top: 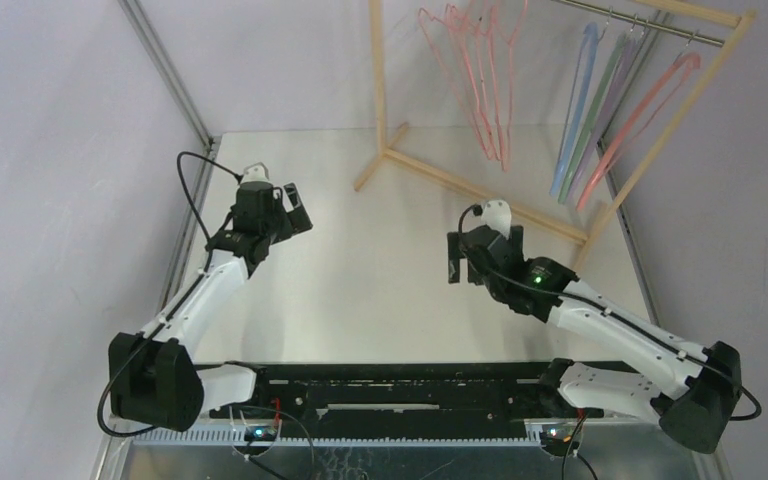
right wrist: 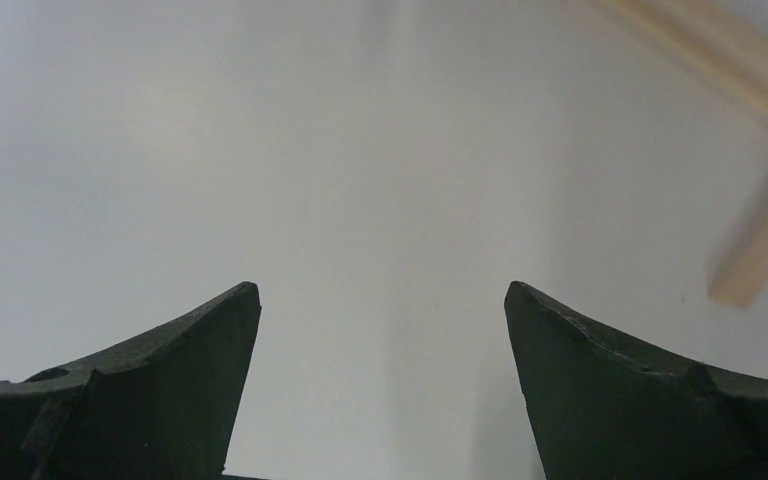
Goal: Organize the hangers
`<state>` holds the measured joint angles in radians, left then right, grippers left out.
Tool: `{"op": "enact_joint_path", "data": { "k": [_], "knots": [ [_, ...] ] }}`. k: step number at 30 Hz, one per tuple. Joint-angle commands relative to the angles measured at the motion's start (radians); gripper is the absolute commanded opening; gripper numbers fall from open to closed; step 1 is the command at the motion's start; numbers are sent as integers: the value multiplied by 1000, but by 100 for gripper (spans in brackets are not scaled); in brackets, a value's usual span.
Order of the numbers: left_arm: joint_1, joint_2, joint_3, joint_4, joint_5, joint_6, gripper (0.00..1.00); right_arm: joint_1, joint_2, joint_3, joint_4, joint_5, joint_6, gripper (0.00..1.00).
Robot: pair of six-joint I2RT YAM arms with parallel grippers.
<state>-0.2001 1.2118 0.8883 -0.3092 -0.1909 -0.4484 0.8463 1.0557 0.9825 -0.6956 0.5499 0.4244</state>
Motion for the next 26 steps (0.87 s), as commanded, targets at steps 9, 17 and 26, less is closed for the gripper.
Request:
{"op": "enact_joint_path", "data": {
  "k": [9,17,26],
  "knots": [
    [8,32,-11,50,-54,50,100,-339,-33,-275,249,-116,53,100],
    [14,22,-33,66,-32,57,100,-401,-23,-275,299,-143,10,100],
    [20,26,-35,76,-27,57,100,-410,-6,-266,267,-111,25,100]
  ]
}}
